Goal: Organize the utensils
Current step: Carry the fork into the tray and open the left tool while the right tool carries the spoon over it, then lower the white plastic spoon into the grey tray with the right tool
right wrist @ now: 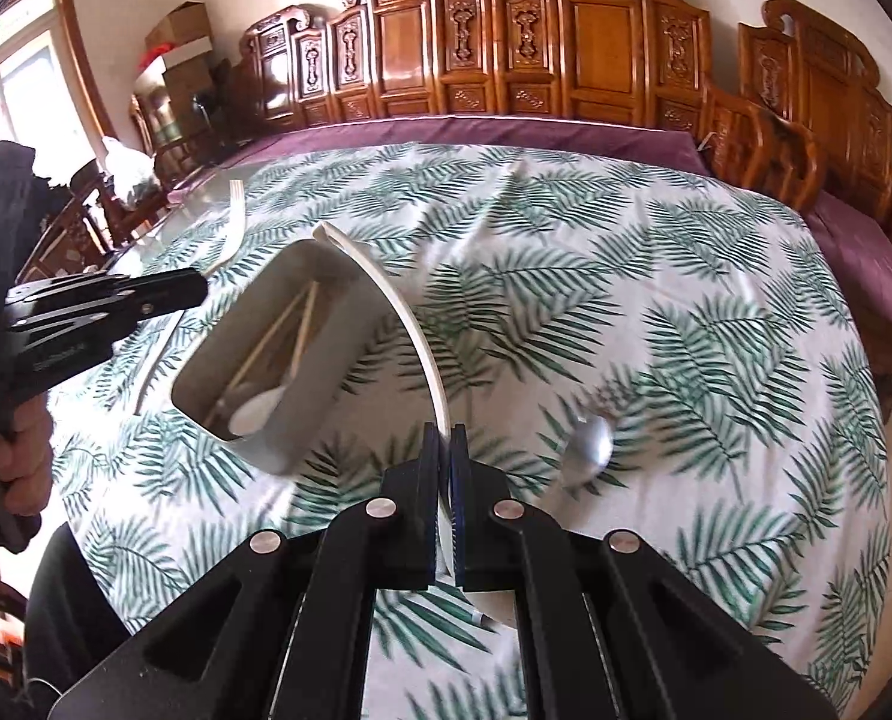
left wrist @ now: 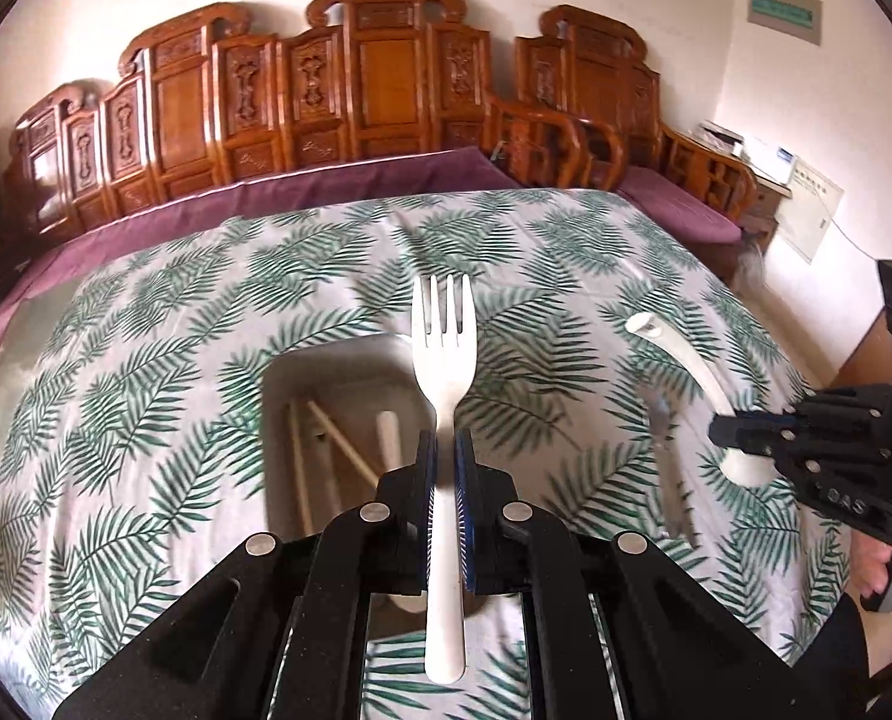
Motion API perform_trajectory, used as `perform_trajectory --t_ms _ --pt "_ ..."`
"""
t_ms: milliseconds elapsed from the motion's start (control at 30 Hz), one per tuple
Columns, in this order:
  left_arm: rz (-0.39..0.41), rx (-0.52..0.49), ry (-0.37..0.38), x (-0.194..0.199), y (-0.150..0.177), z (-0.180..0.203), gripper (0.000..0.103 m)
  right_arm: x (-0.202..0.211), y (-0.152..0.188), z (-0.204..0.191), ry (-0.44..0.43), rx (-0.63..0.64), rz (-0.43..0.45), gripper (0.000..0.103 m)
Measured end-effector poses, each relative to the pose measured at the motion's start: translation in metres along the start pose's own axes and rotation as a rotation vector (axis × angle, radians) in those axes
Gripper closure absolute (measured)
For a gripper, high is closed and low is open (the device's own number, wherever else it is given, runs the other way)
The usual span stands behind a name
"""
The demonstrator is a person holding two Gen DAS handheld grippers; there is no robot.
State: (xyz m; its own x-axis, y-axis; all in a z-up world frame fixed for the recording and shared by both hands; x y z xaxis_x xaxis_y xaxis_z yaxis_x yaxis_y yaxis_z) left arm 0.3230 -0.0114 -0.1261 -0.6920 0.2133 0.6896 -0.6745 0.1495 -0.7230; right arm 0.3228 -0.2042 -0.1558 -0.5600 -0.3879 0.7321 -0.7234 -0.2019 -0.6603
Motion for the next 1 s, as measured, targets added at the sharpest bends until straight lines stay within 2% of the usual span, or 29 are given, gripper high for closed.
perform_trajectory --t_ms 233,500,567,900,1000 --pt "-0.016 0.046 -0.036 -0.02 0.001 -0.034 0.097 -0.015 -0.013 -0.031 -0.022 0.024 -0.012 0.099" --pt "-0.039 0.1 -0.017 -0.035 0.008 -0.053 0.096 -0.029 -0.028 -0.05 -0.019 0.045 -0.022 0.099" --pt "-0.033 0.09 -0.013 -0.034 0.011 -0.054 0.087 -0.034 -0.031 -0.054 -0.018 0.046 -0.028 0.099" --pt "0.005 0.097 -0.02 -0.002 0.02 -0.079 0.083 -0.059 -0.051 -0.085 -0.05 0.031 -0.031 0.099" --pt "0.024 0.092 -0.043 0.011 0.022 -0.091 0.076 -0.069 -0.059 -0.097 -0.067 0.018 -0.033 0.099"
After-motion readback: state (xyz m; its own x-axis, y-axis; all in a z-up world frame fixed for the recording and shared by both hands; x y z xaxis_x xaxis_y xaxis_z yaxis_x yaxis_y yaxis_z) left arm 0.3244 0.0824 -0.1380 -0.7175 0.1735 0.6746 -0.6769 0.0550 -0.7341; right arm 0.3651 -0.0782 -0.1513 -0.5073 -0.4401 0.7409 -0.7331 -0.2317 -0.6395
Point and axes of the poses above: each gripper's, at about its wrist camera, not at the fingertips, and x roughly against the way its jaws point, z to its right, y to its underside, the point moved 2 cm from there along -x, roughly the way its jaws point, and after that the axes turned 3 degrees about z, right-handed, at the moved point
